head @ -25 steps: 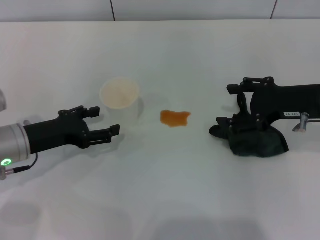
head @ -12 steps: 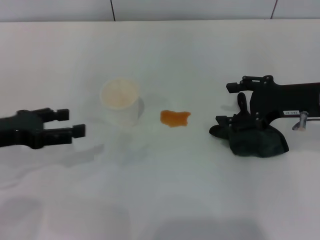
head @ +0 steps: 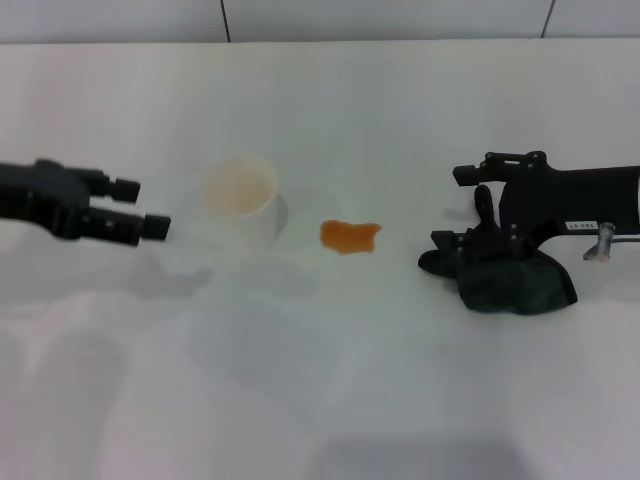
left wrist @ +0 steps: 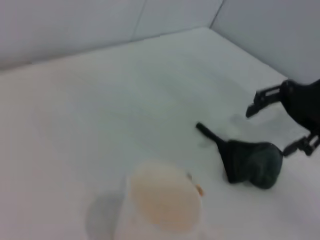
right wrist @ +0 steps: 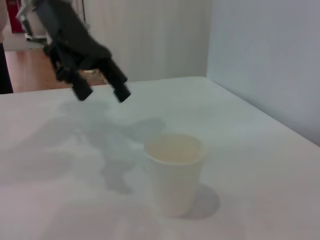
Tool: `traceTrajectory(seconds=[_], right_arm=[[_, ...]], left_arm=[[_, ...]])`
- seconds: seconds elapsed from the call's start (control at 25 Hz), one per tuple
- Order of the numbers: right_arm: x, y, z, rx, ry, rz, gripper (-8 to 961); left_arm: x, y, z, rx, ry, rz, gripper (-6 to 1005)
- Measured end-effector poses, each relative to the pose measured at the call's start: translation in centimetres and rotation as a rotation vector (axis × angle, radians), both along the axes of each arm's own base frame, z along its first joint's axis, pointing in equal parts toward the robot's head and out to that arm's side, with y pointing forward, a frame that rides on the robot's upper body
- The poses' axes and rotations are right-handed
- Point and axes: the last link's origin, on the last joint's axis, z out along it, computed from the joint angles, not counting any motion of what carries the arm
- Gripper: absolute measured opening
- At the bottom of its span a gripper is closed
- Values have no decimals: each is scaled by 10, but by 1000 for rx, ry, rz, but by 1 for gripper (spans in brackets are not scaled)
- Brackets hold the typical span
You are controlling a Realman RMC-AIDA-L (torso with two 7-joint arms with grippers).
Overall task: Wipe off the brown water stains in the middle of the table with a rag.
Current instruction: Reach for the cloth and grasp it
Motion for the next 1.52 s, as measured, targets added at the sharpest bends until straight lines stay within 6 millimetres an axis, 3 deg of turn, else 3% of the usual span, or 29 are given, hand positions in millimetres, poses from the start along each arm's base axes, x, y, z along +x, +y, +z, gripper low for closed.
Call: traceTrajectory(seconds=[0.4, 0.76, 0.8, 1.16, 1.52], right_arm=[[-2, 0, -2, -3, 2, 1, 865], [-11, -2, -3, -55, -69, -13, 857], [-15, 0, 5, -48, -173, -53, 856], [-46, 10, 29, -27, -359, -167, 847], [-47, 13, 4, -115, -649, -263, 839]], left_arm=[[39, 30, -2, 0, 54, -144, 861], [47, 36, -10, -8, 97, -174, 861], [47, 36, -10, -6, 98, -177, 861], [54, 43, -9, 13, 112, -214, 861], [65, 49, -11, 21, 120, -241, 861]])
